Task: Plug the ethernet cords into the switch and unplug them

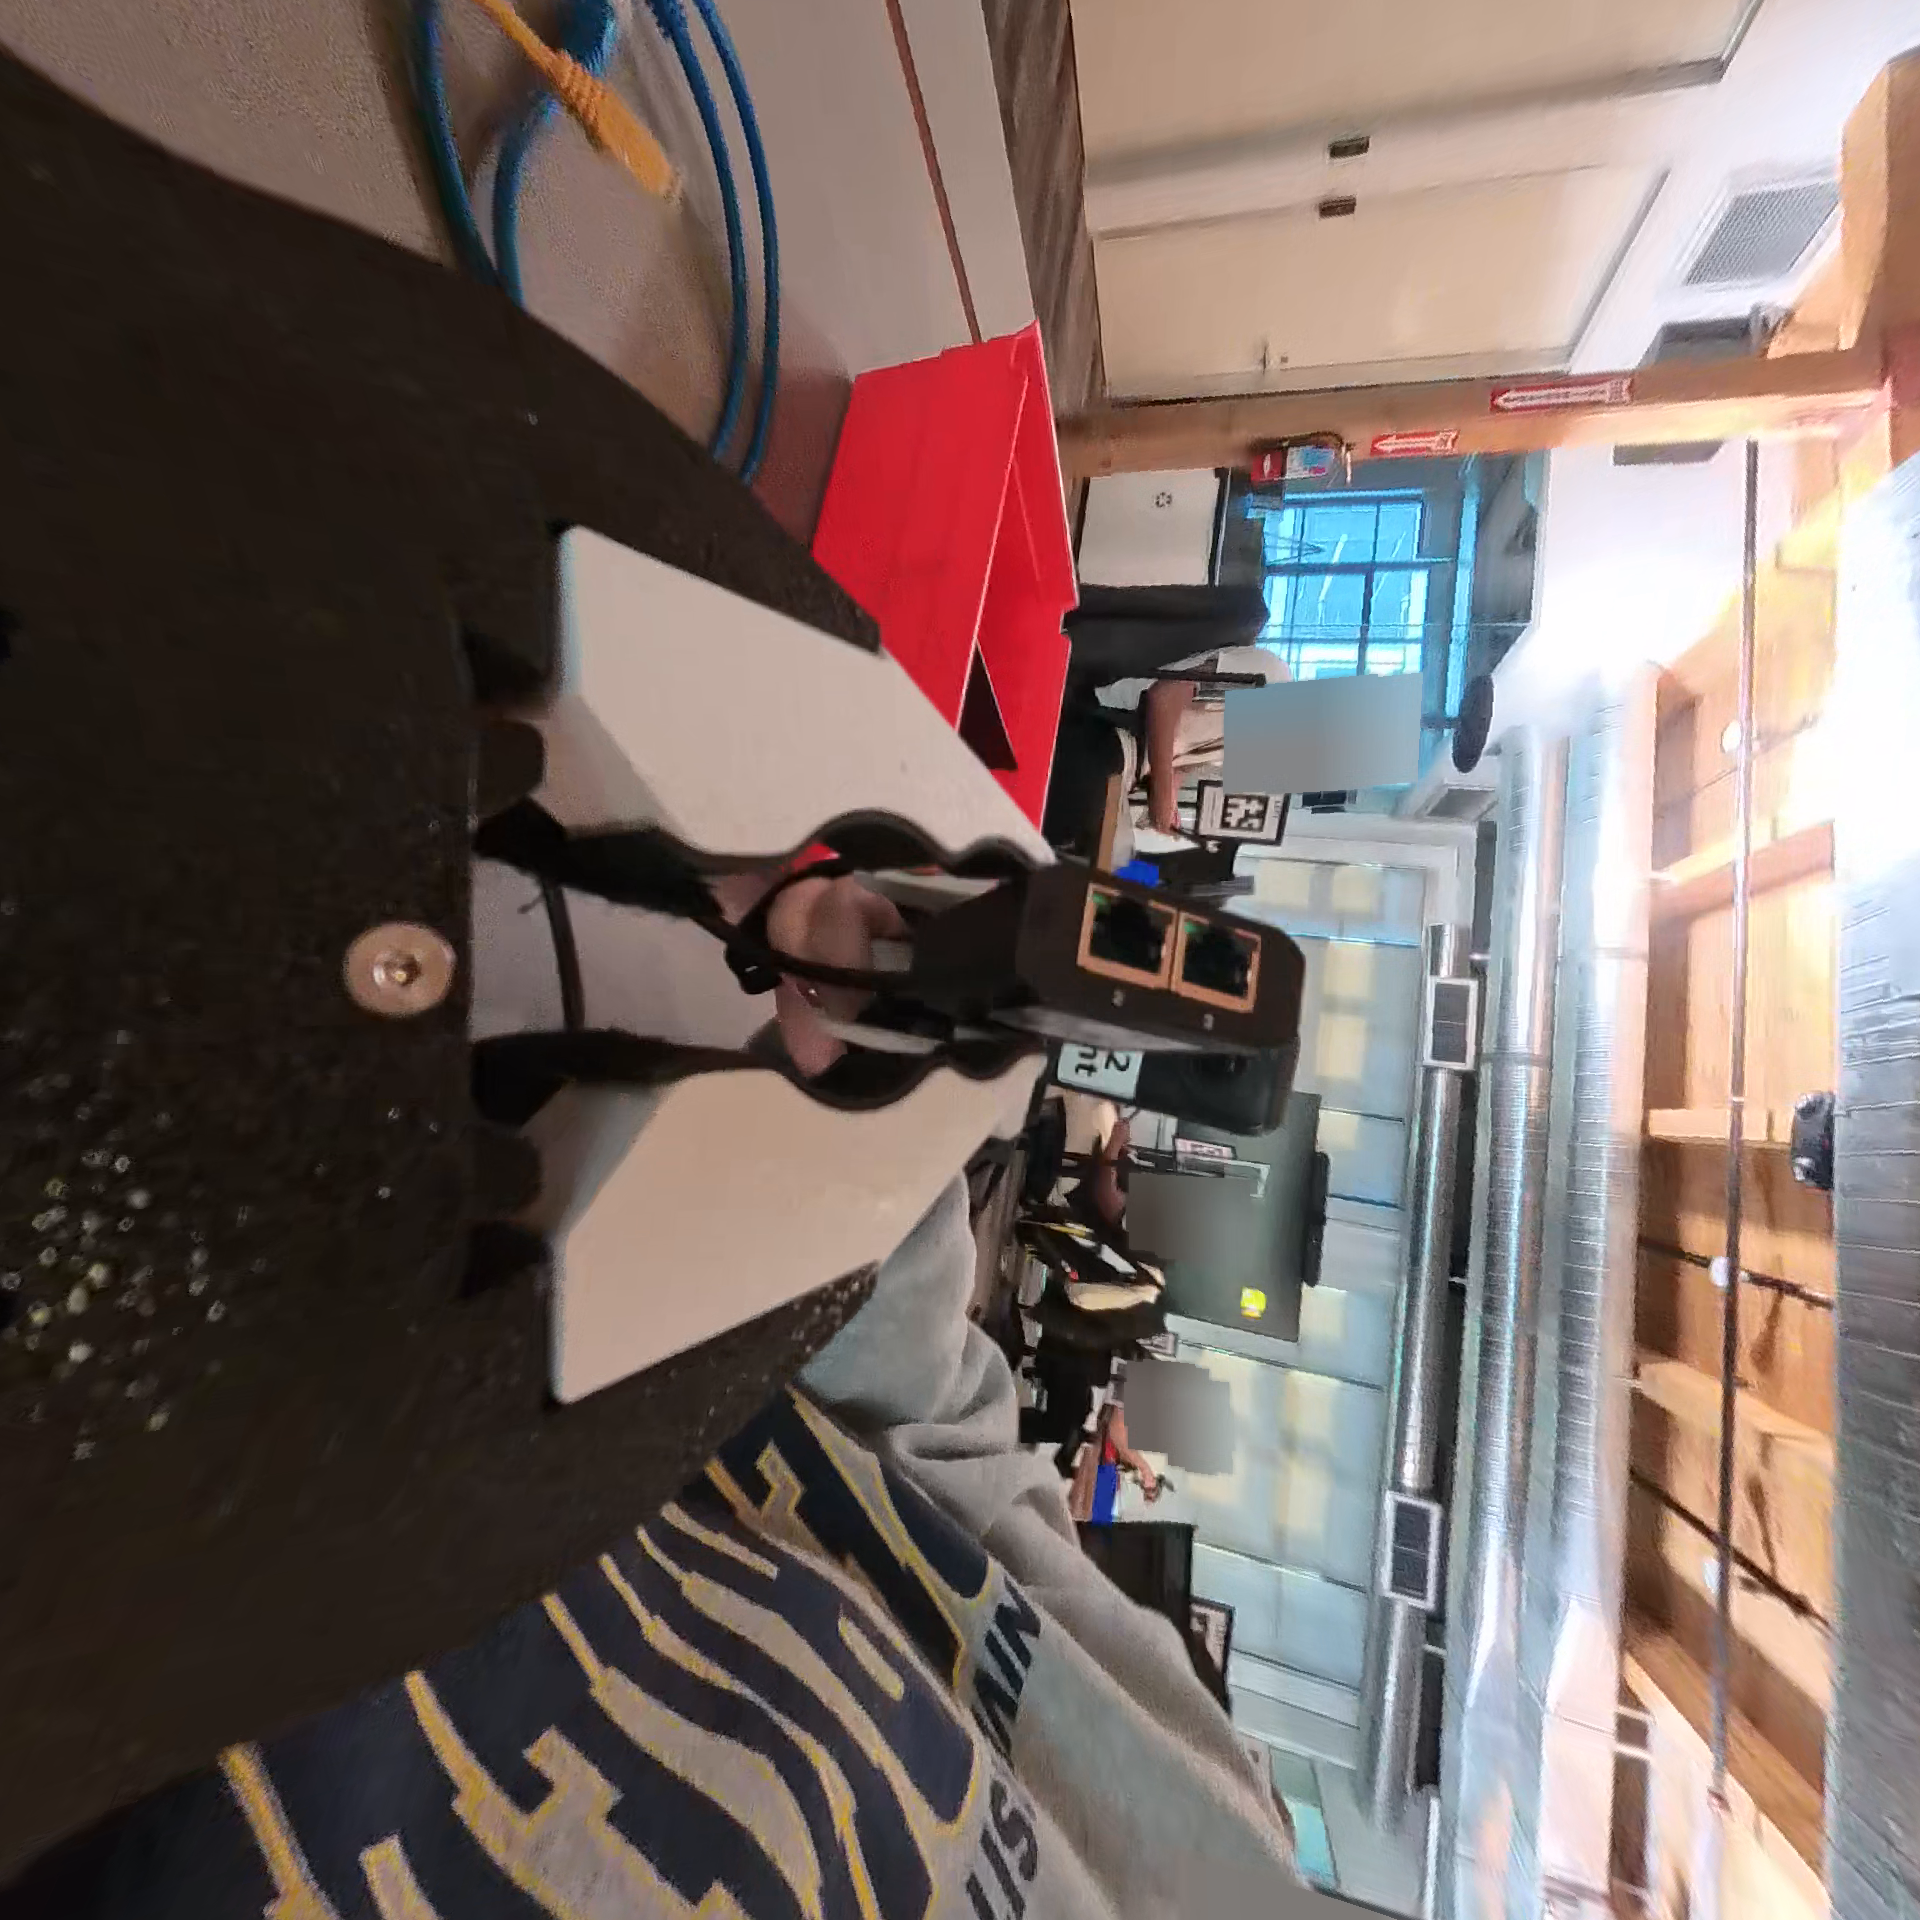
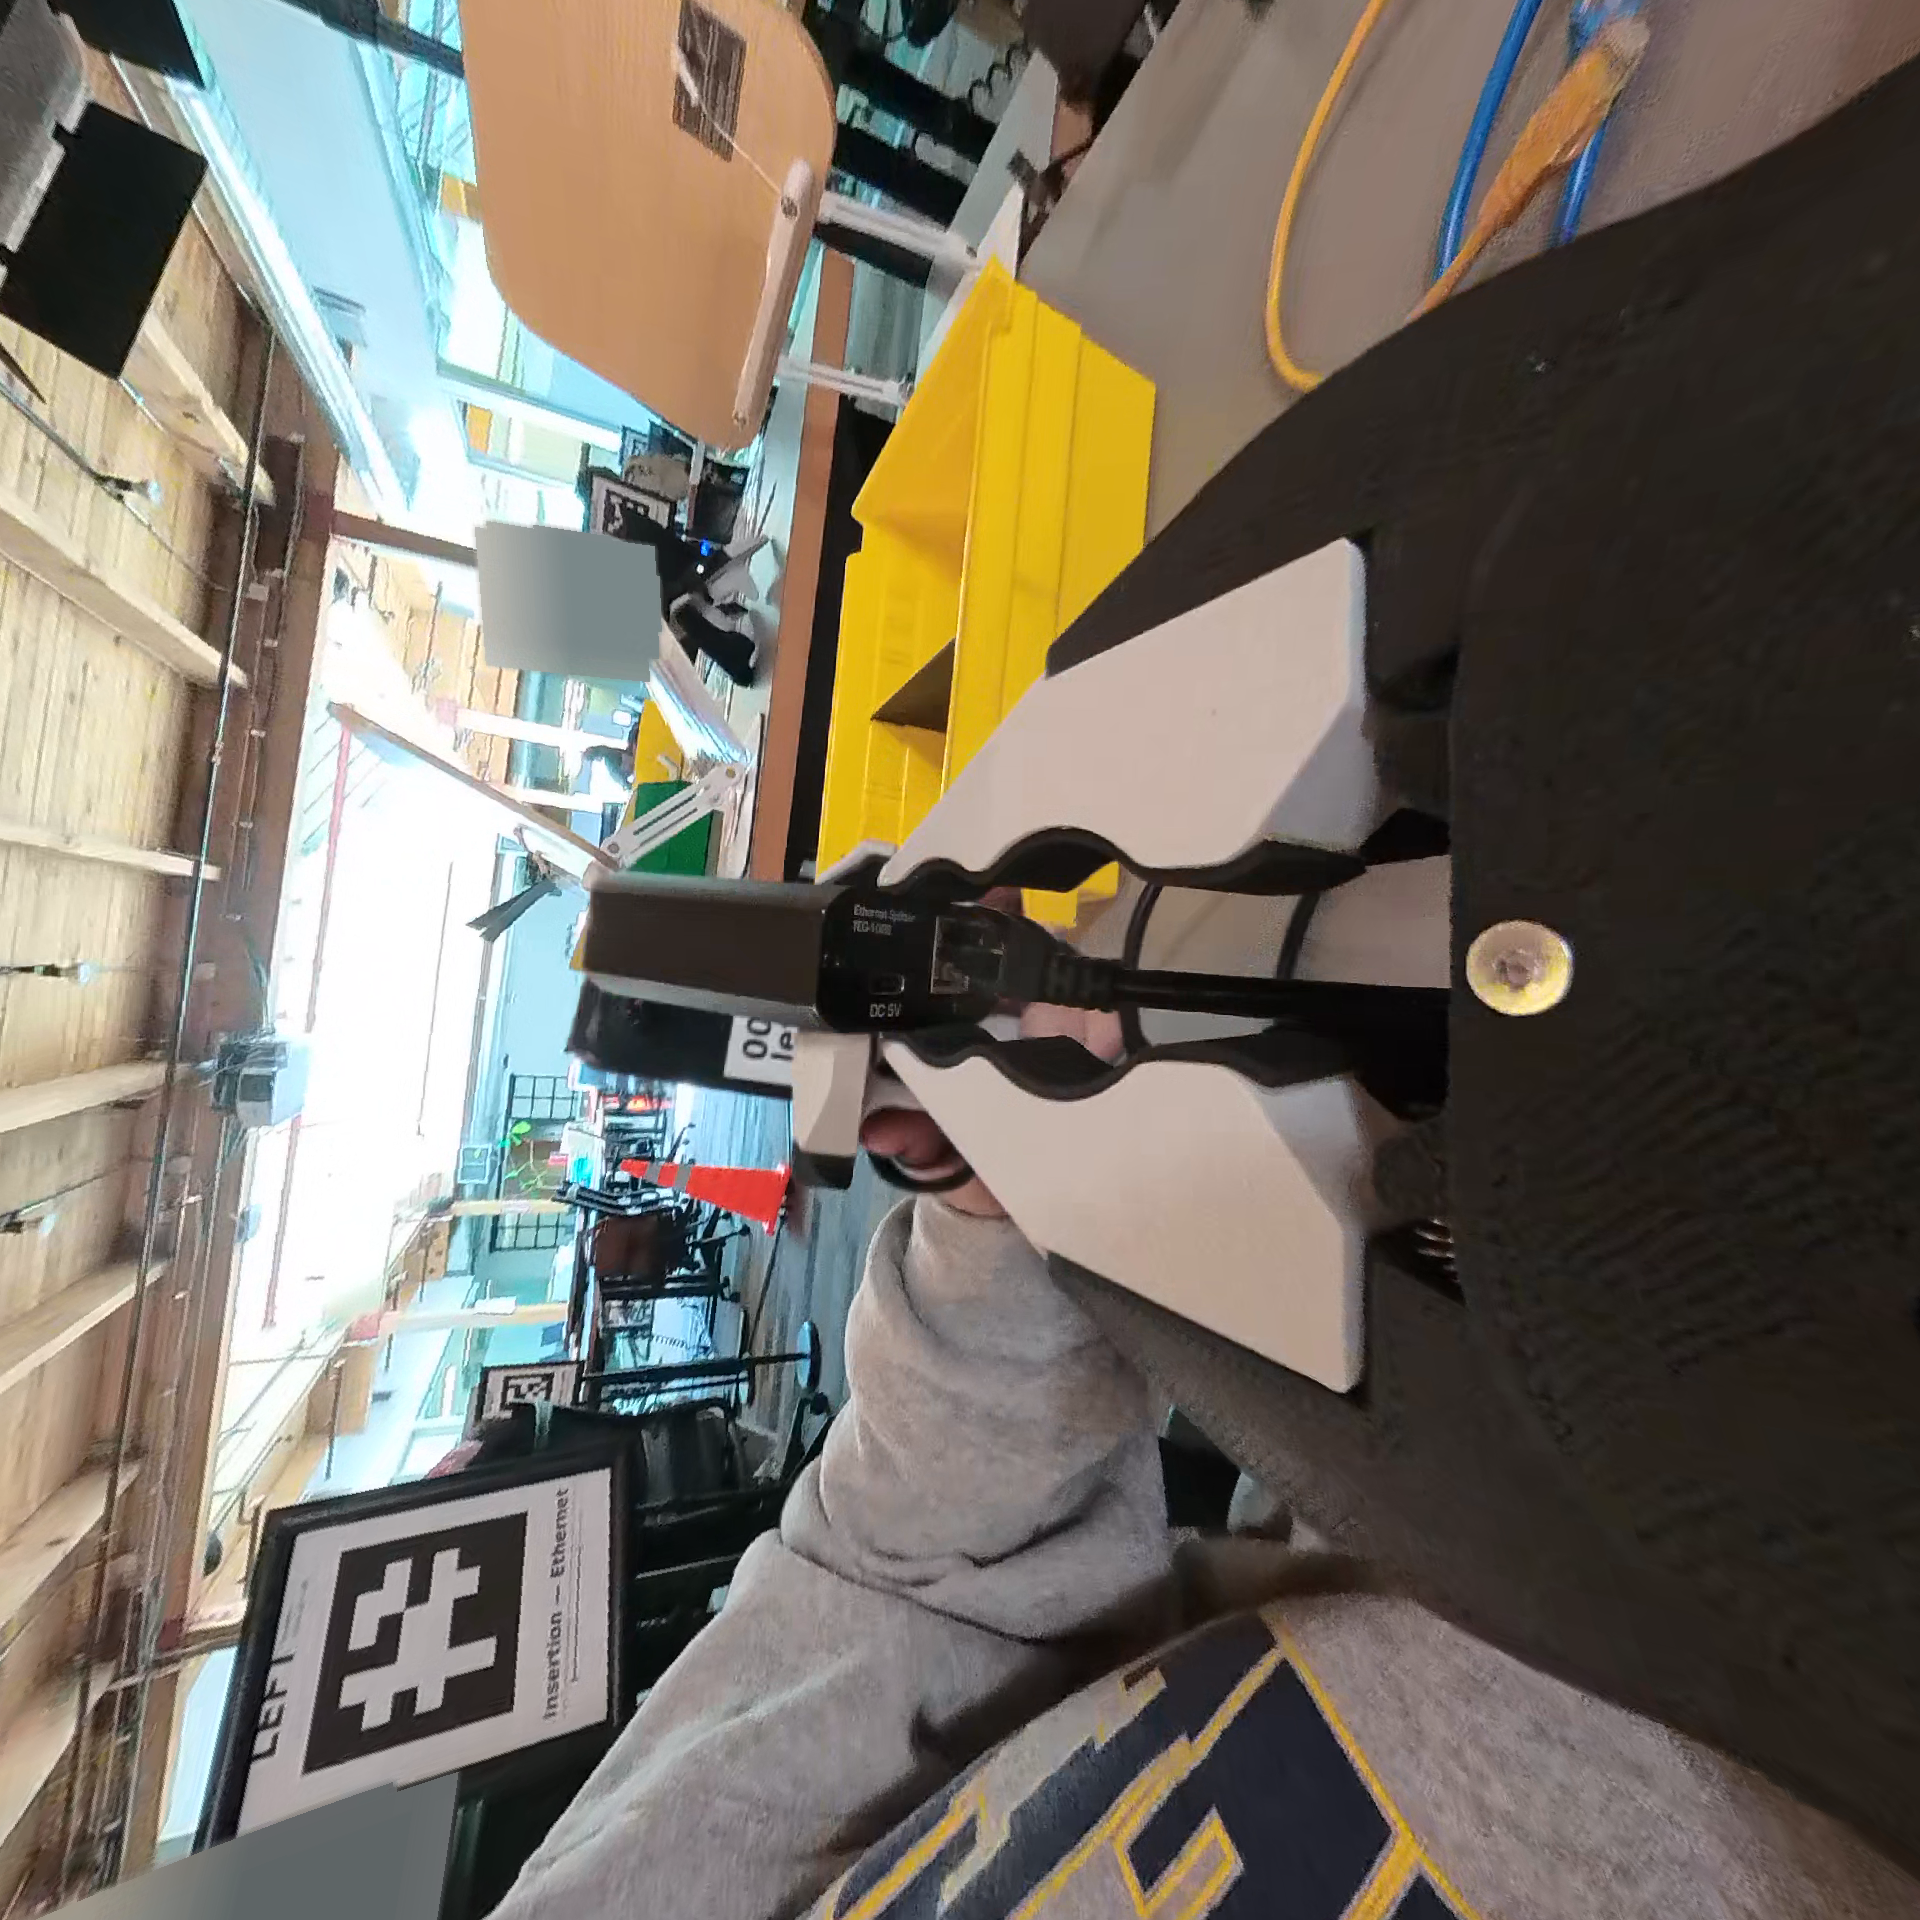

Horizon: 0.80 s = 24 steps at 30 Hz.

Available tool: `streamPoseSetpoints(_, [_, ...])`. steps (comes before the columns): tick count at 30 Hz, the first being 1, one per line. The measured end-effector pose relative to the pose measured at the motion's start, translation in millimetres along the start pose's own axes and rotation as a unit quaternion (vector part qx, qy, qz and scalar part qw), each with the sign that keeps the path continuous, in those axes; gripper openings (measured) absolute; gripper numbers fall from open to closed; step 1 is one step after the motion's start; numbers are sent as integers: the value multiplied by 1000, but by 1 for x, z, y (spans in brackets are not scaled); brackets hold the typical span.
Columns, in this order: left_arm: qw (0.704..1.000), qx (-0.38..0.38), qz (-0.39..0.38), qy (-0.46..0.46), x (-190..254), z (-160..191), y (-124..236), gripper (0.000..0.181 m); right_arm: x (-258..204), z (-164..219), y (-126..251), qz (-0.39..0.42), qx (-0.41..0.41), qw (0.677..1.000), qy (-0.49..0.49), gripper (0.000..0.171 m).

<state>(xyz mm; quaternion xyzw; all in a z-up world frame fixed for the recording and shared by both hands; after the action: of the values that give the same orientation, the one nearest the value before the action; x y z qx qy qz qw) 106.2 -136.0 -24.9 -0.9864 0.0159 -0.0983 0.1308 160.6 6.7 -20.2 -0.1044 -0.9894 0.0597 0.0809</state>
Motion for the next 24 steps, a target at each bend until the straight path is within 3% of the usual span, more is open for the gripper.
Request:
streamPoseSetpoints(5, [1000,-9,-6,-18,-1,-4,5,25,1,-2,-1,-3,-17,1000,-10,23])
streamPoseSetpoints(7, [996,-38,-36,-70,0,-7,4,26,0,-4,-1,13,-53,999,6,29])
streamPoseSetpoints(9, [986,-58,-82,-130,-1,-9,5,22,2,-6,1,78,-93,991,58,55])
streamPoseSetpoints(13, [960,-99,-164,-204,-12,-5,14,22,5,-16,11,132,-115,980,96,55])
streamPoseSetpoints(15, [921,-139,-246,-268,-16,-7,13,21,10,-18,14,175,-121,974,79,54])
streamPoseSetpoints(17, [860,-179,-302,-371,-13,-6,8,22,14,-14,8,195,-154,968,43,52])
streamPoseSetpoints(20, [806,-223,-278,-472,-2,11,-1,22,7,-7,-8,168,-184,967,48,43])
streamPoseSetpoints(24, [783,-271,-213,-518,1,30,-4,21,-1,6,-14,126,-327,928,127,42])
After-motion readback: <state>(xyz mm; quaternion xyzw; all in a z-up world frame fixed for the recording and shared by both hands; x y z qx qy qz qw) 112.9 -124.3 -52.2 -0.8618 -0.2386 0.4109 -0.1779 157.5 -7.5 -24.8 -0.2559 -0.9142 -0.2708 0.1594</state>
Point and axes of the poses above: each gripper's, where its closed fingertips meet, y back along the fingers, z out of its underside, x = y × z across the jaws, the point moved 9 cm from there along y, back along the fingers, and after that the axes turned 15 degrees about -z, right-handed, at the moved point
